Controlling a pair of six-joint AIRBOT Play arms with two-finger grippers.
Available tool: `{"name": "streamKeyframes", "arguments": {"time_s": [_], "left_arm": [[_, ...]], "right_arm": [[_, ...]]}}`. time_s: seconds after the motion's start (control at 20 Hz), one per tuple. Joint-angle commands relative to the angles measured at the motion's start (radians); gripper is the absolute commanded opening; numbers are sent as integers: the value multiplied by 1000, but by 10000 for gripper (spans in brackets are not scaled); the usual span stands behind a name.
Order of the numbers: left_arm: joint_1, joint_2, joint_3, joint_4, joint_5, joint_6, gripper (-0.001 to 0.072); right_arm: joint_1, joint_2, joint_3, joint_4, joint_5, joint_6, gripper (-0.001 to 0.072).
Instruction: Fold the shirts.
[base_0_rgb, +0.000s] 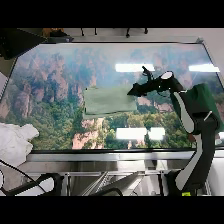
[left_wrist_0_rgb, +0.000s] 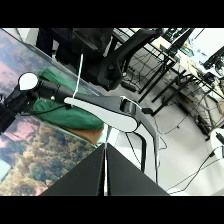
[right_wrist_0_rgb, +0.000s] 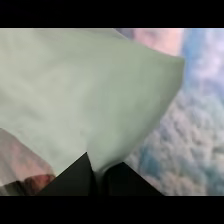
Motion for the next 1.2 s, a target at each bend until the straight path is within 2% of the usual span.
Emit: {"name": "streamKeyframes", "arguments": {"time_s": [0.0,0.25,0.45,0.6,0.7,0.85,0.95,1.15], "left_arm": [[1,0,0,0,-9,0,14],[1,0,0,0,-11,0,14],[1,0,0,0,-39,0,14],[1,0,0,0,-39,0,14],[1,0,0,0,-39,0,14],[1,0,0,0,-40,1,14],[0,0,0,0,-40,1,14],[0,0,0,0,-40,1,14]], "right_arm": [[-53,92,52,96,-4,-23,15],[-288,288,132,96,-39,114,15],[-526,432,132,96,-82,261,15],[-703,493,132,57,-18,461,15],[-793,526,131,-45,85,570,15],[-854,576,131,-383,274,678,15],[-872,597,130,-547,383,687,15],[-879,601,129,-631,531,684,15]]}}
